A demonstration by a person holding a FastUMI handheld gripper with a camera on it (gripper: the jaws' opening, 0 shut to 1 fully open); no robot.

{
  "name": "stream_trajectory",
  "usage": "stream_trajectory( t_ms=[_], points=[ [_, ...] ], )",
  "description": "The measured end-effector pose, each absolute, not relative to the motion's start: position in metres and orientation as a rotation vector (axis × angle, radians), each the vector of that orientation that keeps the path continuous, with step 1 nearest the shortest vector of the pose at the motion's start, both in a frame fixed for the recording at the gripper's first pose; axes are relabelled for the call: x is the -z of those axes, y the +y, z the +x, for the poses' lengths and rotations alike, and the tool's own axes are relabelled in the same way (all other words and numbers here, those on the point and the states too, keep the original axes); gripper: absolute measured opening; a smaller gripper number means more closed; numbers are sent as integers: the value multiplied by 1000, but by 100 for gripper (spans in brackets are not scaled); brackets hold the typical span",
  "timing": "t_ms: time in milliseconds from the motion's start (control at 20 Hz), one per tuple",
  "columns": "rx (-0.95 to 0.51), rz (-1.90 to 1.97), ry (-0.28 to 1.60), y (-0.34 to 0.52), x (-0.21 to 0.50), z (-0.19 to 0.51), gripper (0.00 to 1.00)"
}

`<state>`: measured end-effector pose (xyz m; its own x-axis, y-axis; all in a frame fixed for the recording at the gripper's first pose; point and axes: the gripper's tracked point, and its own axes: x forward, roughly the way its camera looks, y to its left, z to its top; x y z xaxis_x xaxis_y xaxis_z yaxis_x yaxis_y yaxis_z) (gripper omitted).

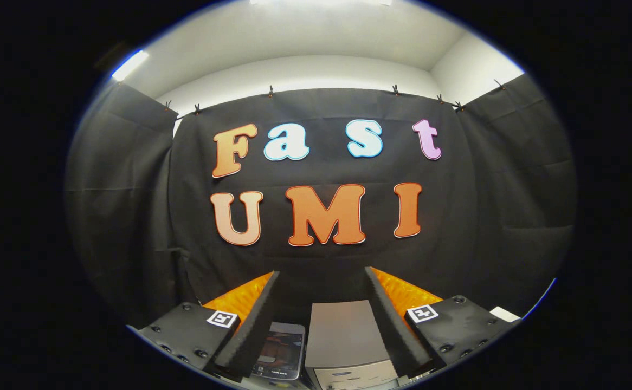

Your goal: Put the clothes into the washing machine and then close the washing machine lid.

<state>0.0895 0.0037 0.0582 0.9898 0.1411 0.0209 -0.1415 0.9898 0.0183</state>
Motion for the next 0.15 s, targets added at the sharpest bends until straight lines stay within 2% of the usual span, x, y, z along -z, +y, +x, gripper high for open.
stream_trajectory(
  t_ms=[150],
  points=[
    [-141, 25, -17, 5, -57, 89, 98]
  ],
)
